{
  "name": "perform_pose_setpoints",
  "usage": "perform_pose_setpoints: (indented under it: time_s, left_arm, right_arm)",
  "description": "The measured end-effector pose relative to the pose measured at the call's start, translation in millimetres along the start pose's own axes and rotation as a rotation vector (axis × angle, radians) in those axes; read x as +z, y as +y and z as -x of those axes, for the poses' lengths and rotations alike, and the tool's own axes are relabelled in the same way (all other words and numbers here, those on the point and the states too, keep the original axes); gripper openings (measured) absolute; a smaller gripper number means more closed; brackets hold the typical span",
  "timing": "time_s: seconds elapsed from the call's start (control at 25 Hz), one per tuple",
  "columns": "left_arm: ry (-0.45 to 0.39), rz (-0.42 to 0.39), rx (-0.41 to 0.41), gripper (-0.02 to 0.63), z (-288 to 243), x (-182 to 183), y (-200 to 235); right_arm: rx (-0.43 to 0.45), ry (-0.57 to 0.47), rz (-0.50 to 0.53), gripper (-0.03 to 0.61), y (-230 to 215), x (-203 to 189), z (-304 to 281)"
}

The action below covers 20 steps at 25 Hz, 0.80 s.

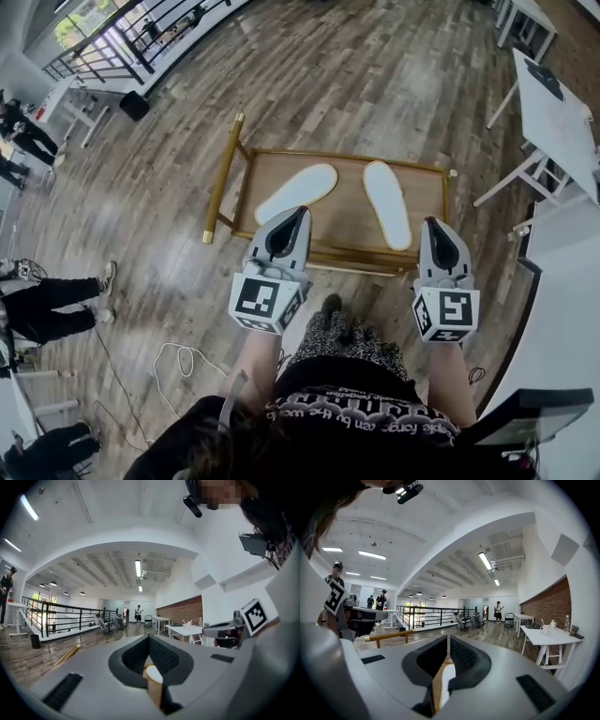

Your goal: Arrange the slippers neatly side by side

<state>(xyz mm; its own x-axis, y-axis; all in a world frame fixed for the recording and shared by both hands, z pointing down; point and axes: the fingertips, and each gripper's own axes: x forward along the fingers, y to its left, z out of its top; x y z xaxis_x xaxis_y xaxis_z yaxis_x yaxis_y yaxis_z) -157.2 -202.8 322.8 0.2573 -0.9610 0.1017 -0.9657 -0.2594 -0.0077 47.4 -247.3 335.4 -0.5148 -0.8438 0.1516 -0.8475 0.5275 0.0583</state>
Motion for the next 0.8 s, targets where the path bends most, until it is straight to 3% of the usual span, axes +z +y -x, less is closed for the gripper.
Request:
perform_pose_setpoints:
  time_s: [0.4,0.8]
  left_arm:
    - [0.028,0.013,-0.113,0.002,-73.5,-4.4,32.0]
    - [0.098,0.048,-0.097,0.000,-106.6,-29.7,47.4]
  right_arm:
    - [-0.053,0.067,-0.011,0.006,-5.2,-11.2,-68.1]
    - [-0.032,0.195,-0.045,0.008,-21.6,-56.1,-107.5]
